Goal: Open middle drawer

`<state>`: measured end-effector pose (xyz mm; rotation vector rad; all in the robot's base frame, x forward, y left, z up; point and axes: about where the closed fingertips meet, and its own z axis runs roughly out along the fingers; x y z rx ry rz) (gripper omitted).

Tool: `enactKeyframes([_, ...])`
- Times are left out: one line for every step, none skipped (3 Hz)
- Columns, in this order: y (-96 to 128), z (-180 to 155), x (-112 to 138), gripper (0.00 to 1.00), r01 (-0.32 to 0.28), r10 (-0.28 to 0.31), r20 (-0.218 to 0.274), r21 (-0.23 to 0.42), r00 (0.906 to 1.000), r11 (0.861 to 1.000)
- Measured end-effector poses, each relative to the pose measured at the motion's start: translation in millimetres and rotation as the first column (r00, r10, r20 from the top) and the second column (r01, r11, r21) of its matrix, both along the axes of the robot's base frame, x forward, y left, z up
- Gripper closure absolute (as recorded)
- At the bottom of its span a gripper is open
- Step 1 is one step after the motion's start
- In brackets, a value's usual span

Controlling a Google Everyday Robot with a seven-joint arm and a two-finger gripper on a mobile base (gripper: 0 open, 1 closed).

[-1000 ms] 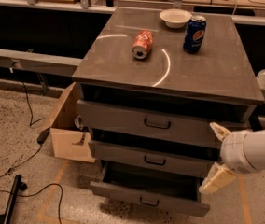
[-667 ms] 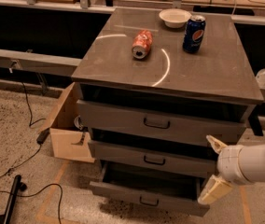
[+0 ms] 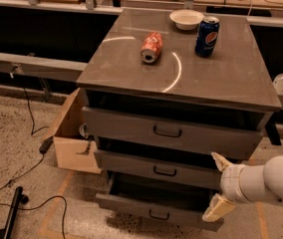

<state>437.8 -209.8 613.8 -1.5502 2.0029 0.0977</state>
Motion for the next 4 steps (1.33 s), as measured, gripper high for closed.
enactKeyframes([2, -15, 4, 0.0, 0.001, -0.001, -0.004, -0.014, 1.0, 1.0])
enactKeyframes([-1, -44, 19, 0.0, -0.002, 0.002, -0.004, -0.032, 1.0, 0.999])
enactKeyframes([-3, -71, 30, 0.0, -0.022, 0.021, -0.016, -0.046, 0.9997, 0.999])
enactKeyframes([-6, -95, 31, 0.0, -0.042, 0.039, -0.046, -0.068, 0.9982, 0.997])
